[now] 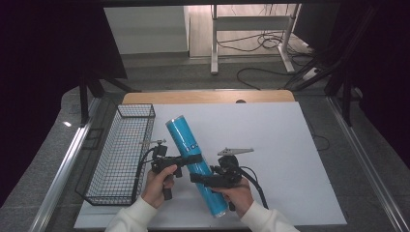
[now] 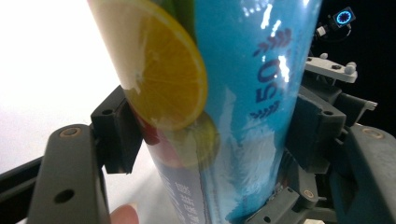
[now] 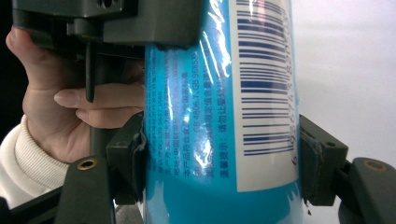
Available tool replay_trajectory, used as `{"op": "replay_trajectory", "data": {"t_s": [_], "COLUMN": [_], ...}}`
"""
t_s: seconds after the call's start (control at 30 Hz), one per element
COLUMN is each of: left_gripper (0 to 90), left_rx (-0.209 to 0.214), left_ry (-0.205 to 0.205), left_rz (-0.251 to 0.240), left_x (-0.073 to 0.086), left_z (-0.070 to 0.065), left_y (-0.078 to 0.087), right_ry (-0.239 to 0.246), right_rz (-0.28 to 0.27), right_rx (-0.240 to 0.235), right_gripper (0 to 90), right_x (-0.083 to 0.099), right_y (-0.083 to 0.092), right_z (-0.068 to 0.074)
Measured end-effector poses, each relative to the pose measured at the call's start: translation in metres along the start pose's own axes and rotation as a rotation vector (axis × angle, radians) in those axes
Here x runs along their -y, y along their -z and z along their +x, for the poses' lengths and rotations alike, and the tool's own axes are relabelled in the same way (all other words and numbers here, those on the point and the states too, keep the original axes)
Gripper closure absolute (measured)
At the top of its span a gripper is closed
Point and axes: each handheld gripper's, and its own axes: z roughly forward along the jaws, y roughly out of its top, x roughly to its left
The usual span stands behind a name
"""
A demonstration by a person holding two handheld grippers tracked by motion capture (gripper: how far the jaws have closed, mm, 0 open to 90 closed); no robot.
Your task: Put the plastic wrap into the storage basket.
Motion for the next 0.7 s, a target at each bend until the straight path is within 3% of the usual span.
{"op": "replay_trajectory", "data": {"t_s": [0.17, 0.2, 0.23, 0.27, 0.3, 0.33, 0.47, 0.53, 0.57, 0.7], "left_gripper": [30.7, 31.0, 31.0, 31.3, 31.3, 31.3, 31.4, 31.5, 31.5, 31.6], "left_rx": [0.025, 0.027, 0.024, 0.021, 0.021, 0.022, 0.023, 0.018, 0.018, 0.022], "left_ry": [0.014, 0.011, 0.008, 0.005, 0.000, 0.005, -0.007, -0.020, -0.020, -0.029], "left_rz": [-0.010, -0.008, -0.016, -0.026, -0.027, -0.036, -0.035, -0.041, -0.041, -0.053], "left_x": [-0.002, -0.002, -0.003, -0.003, -0.004, -0.005, -0.007, -0.008, -0.008, -0.011], "left_z": [0.000, 0.000, -0.001, -0.001, -0.001, -0.001, -0.004, -0.008, -0.008, -0.014], "left_y": [0.005, 0.006, 0.007, 0.009, 0.011, 0.014, 0.020, 0.025, 0.025, 0.034], "right_ry": [-0.022, -0.007, -0.007, 0.045, 0.045, 0.094, 0.117, 0.146, 0.146, 0.175], "right_rz": [-0.011, -0.025, -0.025, -0.054, -0.054, -0.063, -0.058, -0.049, -0.049, -0.043], "right_rx": [-0.073, -0.078, -0.078, 0.023, 0.023, 0.070, 0.086, 0.127, 0.127, 0.212], "right_gripper": [24.6, 13.8, 13.8, 6.0, 6.0, 5.6, 5.6, 5.6, 5.6, 5.6], "right_x": [-0.001, -0.001, -0.001, -0.002, -0.002, -0.003, -0.004, -0.003, -0.003, 0.004], "right_y": [0.000, 0.001, 0.001, 0.007, 0.007, 0.018, 0.035, 0.056, 0.056, 0.086], "right_z": [-0.001, 0.003, 0.003, 0.009, 0.009, 0.011, 0.006, -0.003, -0.003, -0.021]}}
